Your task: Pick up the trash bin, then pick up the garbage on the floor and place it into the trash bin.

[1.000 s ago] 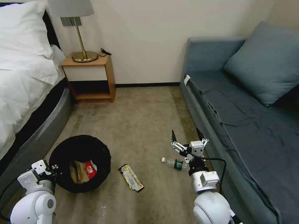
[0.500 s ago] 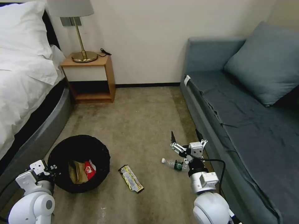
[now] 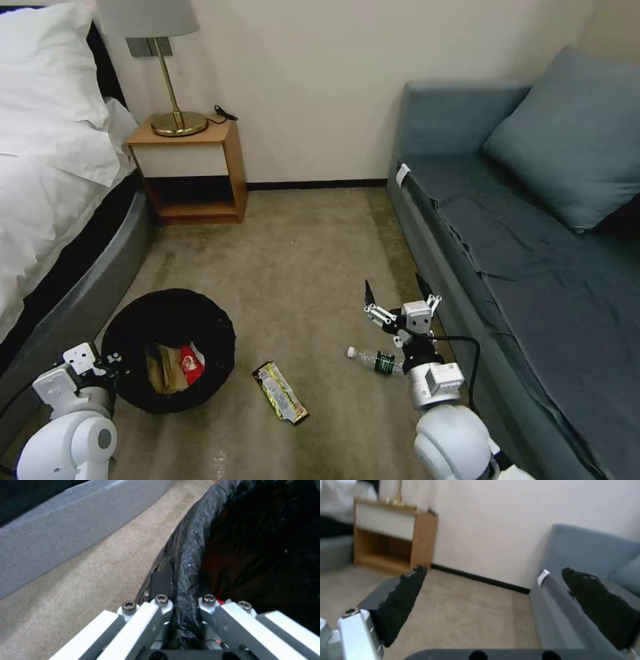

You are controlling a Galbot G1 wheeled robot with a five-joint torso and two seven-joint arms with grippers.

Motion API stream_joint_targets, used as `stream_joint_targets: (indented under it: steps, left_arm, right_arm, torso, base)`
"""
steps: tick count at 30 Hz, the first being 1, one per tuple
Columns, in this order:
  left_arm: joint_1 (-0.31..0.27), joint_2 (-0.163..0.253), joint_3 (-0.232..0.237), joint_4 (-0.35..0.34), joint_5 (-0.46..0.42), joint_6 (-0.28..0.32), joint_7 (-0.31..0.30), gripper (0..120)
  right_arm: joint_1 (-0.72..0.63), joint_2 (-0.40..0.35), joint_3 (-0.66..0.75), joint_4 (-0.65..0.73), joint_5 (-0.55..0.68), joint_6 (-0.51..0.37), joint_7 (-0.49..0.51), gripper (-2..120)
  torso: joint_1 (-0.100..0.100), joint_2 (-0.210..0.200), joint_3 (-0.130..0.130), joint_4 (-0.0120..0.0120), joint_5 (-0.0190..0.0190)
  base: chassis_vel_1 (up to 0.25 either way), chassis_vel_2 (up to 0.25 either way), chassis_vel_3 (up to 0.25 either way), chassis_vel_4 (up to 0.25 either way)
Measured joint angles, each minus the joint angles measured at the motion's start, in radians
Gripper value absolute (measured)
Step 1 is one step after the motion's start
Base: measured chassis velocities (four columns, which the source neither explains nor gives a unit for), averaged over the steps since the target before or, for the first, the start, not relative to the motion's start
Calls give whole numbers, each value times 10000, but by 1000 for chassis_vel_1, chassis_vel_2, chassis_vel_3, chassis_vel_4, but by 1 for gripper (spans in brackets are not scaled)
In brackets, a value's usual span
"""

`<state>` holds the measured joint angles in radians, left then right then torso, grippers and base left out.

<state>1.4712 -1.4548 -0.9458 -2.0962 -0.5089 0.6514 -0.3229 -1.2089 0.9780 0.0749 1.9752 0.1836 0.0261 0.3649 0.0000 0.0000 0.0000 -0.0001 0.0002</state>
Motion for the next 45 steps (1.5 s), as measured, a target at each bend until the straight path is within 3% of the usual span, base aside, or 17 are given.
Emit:
stream_joint_targets:
  steps: [6, 13, 15, 16, 20, 21, 23, 25, 34, 45]
  left_arm:
    - [67, -58, 4, 5, 11, -41, 2, 3]
    - [160, -129, -65, 6, 38, -104, 13, 3]
    - [193, -150, -93, 3, 47, -126, 13, 3]
    - [193, -150, -93, 3, 47, -126, 13, 3]
    - [229, -218, -103, -3, 79, -152, 25, 3]
    - [229, -218, -103, -3, 79, -152, 25, 3]
    - [247, -243, -107, -4, 115, -170, 25, 3]
    - [251, -250, -106, -4, 120, -181, 29, 3]
    - [271, -300, -111, 44, 165, -239, 32, 3]
    - [280, -293, -172, 140, 171, -287, 33, 3]
  right_arm:
    - [2054, -1050, -1058, -1768, 588, -47, -1266, 100]
    - [5321, -2021, -4176, -4433, 1836, -263, -3899, 100]
    - [6165, -2062, -5108, -5297, 1931, -168, -5174, 100]
    - [6165, -2062, -5108, -5297, 1931, -168, -5174, 100]
    - [7359, -1837, -6551, -6840, 1958, -116, -7182, 100]
    - [7359, -1837, -6551, -6840, 1958, -116, -7182, 100]
    - [7886, -1608, -7039, -7923, 1693, 95, -8866, 100]
    - [8212, -1387, -7250, -8747, 1202, 227, -9849, 100]
    - [8779, -534, -7882, -11244, 467, 1105, -10188, 100]
    - [8524, -381, -8055, -11635, 500, 1259, -10185, 100]
  torso:
    - [0, 0, 0, 0, -1]
    - [0, 0, 0, 2, -3]
    - [1, 0, 1, 2, 1]
    - [1, 0, 1, 2, 1]
    - [0, -1, 1, 1, 1]
    - [0, -1, 1, 1, 1]
    - [1, -1, 1, 2, -1]
    - [1, -1, 1, 0, -1]
    - [1, -1, 0, 0, -1]
    - [0, 0, 0, 0, -1]
  base:
    - [0, 0, 0, 0]
    - [0, 0, 0, 0]
    - [0, 0, 0, 0]
    - [0, 0, 0, 0]
    - [0, 0, 0, 0]
    - [0, 0, 0, 0]
    - [0, 0, 0, 0]
    - [0, 0, 0, 0]
    - [0, 0, 0, 0]
    - [0, 0, 0, 0]
